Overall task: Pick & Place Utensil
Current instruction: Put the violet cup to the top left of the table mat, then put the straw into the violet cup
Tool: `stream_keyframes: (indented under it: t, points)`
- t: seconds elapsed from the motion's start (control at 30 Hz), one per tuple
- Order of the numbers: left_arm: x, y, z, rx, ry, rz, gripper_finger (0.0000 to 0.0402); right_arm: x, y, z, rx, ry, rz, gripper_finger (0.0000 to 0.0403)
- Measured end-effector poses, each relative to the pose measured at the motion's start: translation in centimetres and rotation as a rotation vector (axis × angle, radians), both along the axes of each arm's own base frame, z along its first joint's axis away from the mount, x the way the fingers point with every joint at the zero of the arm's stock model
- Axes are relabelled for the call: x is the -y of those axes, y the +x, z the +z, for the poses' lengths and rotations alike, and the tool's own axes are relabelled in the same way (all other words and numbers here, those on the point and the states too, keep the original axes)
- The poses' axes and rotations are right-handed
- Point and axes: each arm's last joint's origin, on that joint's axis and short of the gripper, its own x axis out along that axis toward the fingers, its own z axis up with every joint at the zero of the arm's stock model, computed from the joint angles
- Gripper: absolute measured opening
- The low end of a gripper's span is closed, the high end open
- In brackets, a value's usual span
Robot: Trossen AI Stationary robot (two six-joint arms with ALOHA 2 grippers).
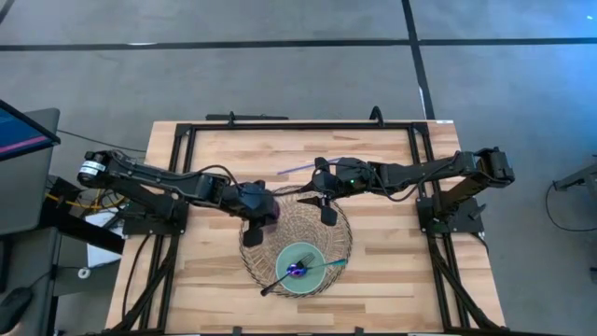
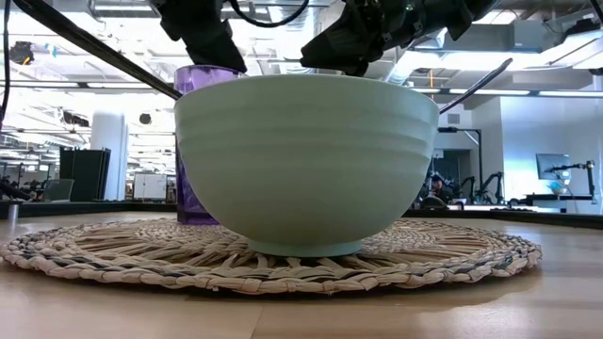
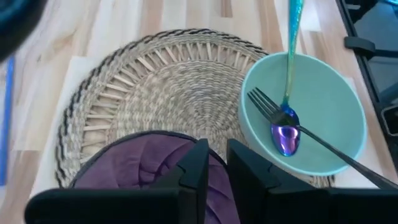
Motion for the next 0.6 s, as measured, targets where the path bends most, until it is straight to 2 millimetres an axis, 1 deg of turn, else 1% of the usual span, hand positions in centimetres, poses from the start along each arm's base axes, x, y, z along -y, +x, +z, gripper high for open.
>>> stream_keyframes:
  t: [0.2,0.33,0.43,0.6]
  points:
    - [0.0,0.3,0.5,0.063,0.005,0.005,0.0058,0.0,0.0,0.0,0.000,0.000,0.000,0.0119]
    - [0.0,0.5,0.8,0.113,0.057,-0.014,0.0058,0.3,0.0,0.0,-0.001,0.000,-0.009,0.0119]
    - [-0.2,0.6,0.9,0.131,0.132,0.027,0.0058,0.7,-0.1,-0.1,-0.013,0.017,-0.033,0.0119]
    - [-0.7,0.6,1.0,0.136,0.321,0.141,0.0058,1.9,-0.4,-0.7,-0.082,0.007,-0.167,0.0119]
